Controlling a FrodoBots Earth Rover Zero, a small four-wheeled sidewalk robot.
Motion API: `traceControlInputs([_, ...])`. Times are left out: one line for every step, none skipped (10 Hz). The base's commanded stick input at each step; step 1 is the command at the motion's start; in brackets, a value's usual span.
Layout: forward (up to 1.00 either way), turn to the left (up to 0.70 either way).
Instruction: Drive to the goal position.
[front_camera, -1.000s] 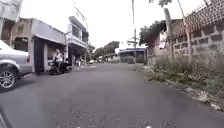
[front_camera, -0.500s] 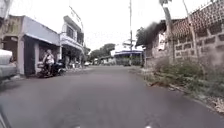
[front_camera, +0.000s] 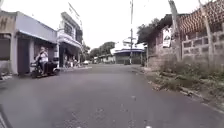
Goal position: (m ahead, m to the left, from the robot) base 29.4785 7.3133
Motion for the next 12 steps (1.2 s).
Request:
traceControlInputs([1.00,0.00])
traceControlInputs([1.00,0.00])
traceControlInputs([1.00,0.00])
traceControlInputs([1.00,0.00])
traceControlInputs([1.00,0.00])
traceControlInputs([1.00,0.00])
traceControlInputs([1.00,0.00])
traceControlInputs([1.00,0.00])
traceControlInputs([1.00,0.00])
traceControlInputs([1.00,0.00])
traceControlInputs([1.00,0.00])
traceControlInputs([1.00,0.00])
